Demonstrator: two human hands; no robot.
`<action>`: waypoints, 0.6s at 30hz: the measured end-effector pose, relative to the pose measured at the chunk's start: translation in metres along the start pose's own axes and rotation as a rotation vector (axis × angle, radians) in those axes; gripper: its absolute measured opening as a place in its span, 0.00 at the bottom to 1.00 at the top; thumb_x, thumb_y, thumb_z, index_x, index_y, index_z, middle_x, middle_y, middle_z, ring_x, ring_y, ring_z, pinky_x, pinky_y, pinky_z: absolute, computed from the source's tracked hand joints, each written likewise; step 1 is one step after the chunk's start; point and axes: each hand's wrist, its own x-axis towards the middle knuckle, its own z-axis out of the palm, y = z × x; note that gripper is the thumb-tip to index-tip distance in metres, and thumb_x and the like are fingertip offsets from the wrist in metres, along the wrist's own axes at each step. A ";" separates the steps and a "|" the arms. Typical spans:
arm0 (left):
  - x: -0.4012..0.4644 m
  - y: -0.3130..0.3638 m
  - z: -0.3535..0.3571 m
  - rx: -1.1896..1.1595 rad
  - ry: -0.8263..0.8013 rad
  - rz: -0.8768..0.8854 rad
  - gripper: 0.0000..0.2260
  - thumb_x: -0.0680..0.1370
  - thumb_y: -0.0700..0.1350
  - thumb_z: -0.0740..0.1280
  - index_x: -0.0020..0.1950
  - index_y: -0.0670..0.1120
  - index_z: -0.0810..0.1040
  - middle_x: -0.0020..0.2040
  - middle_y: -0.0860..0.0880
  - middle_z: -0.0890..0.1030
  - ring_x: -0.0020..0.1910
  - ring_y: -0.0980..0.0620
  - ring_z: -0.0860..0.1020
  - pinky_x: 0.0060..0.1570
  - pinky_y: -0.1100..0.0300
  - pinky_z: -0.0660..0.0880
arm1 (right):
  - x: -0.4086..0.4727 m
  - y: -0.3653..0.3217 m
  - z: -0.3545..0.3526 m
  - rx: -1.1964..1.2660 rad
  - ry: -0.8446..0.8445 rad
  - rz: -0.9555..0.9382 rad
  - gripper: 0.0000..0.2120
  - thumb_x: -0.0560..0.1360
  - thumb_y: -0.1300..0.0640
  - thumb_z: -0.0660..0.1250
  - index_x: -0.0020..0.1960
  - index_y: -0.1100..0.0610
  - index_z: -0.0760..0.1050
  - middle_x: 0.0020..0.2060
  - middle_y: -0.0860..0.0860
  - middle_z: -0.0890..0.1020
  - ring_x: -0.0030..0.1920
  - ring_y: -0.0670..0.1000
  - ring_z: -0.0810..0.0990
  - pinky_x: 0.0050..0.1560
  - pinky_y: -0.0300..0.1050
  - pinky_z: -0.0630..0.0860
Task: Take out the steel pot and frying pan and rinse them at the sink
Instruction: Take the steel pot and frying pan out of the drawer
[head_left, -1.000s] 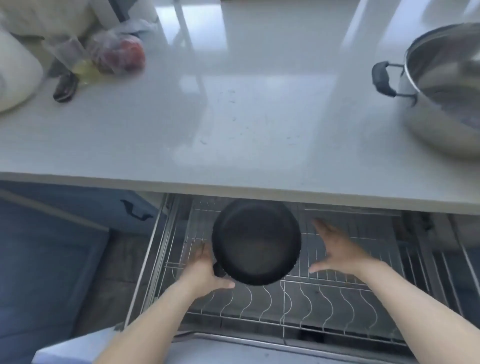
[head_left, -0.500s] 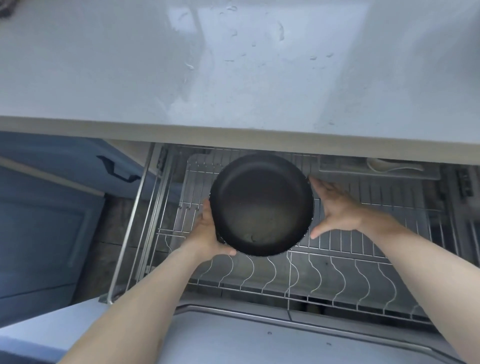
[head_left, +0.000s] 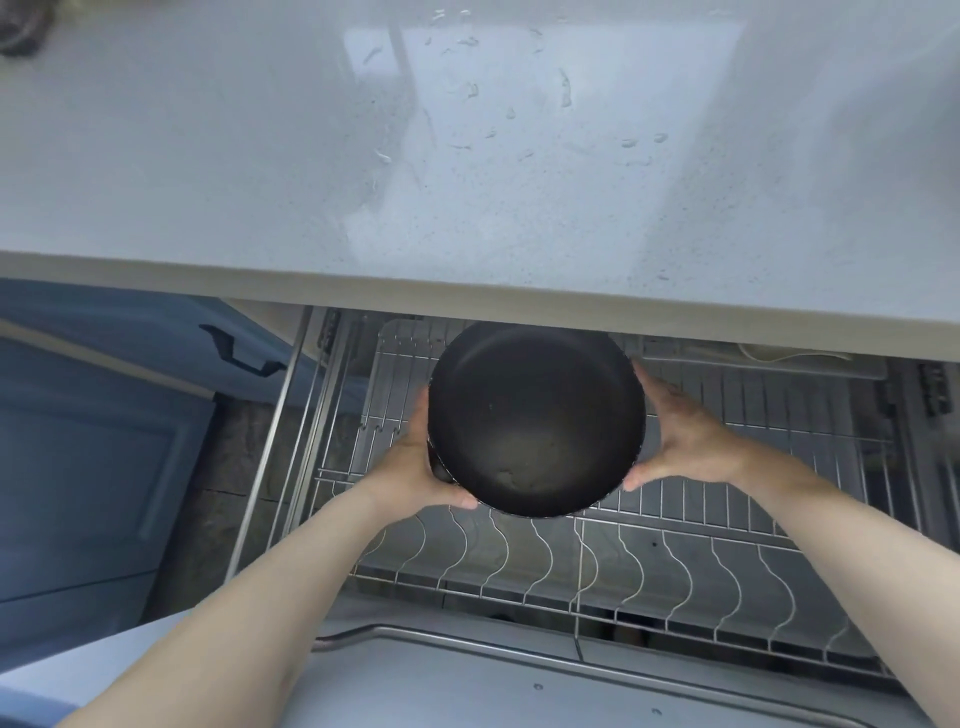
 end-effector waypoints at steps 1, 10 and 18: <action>-0.001 0.004 -0.003 0.007 -0.027 0.006 0.60 0.59 0.43 0.83 0.71 0.74 0.43 0.56 0.57 0.80 0.55 0.53 0.79 0.60 0.52 0.77 | -0.005 0.000 -0.003 0.019 -0.003 0.007 0.64 0.55 0.55 0.85 0.64 0.27 0.36 0.71 0.40 0.61 0.72 0.43 0.57 0.66 0.37 0.54; -0.032 0.060 -0.032 0.214 -0.335 0.024 0.57 0.62 0.49 0.81 0.75 0.66 0.42 0.66 0.57 0.75 0.62 0.51 0.76 0.65 0.51 0.72 | -0.076 -0.015 -0.027 0.143 -0.048 0.121 0.59 0.57 0.51 0.83 0.67 0.26 0.44 0.64 0.32 0.61 0.66 0.40 0.60 0.68 0.42 0.60; -0.099 0.097 -0.060 0.277 -0.416 0.030 0.59 0.65 0.48 0.81 0.78 0.60 0.38 0.72 0.58 0.65 0.67 0.54 0.68 0.66 0.55 0.67 | -0.143 -0.056 -0.041 0.259 -0.012 0.067 0.55 0.57 0.56 0.83 0.73 0.35 0.53 0.65 0.28 0.66 0.65 0.29 0.65 0.59 0.28 0.63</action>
